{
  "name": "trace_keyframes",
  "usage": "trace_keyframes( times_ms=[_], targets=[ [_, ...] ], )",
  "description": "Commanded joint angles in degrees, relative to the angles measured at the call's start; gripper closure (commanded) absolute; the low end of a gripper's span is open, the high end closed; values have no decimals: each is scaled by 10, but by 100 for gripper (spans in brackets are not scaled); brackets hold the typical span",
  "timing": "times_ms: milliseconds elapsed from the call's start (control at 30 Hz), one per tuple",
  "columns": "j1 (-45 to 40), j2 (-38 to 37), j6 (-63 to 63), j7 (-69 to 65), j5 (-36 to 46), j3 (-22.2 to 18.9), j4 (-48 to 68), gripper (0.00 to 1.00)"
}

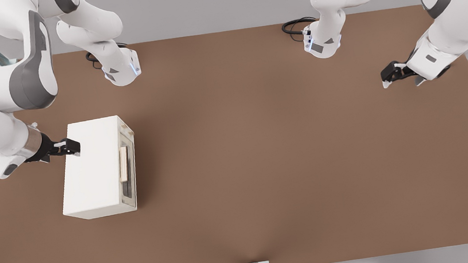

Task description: Keep left arm still and open the oven door with right arm

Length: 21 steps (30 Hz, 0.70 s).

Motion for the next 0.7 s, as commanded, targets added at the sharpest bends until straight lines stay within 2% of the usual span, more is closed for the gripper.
trace_keyframes(
  times_ms=[0, 33, 67, 100, 133, 167, 200, 233, 267, 433, 567, 667],
  targets=[
    [0, 0, -11, -22, 0, 0, 0, 0],
    [10, 26, -11, -22, -26, 3, 1, 0],
    [68, 79, -18, 4, -138, 10, 0, 20],
    [112, 135, -39, 57, -223, 13, -5, 79],
    [131, 189, -40, 54, -348, 16, 0, 79],
    [163, 212, -79, 63, -397, 12, 3, 79],
    [173, 213, -83, 130, -399, 11, -1, 79],
    [203, 237, -85, 230, -401, -17, -7, 79],
    [215, 249, -85, 268, -401, -27, -3, 79],
    [233, 250, -103, 259, -405, -25, 20, 79],
    [257, 286, -104, 413, -372, -21, 27, 79],
    [260, 291, -101, 428, -371, -21, 31, 79]
  ],
)
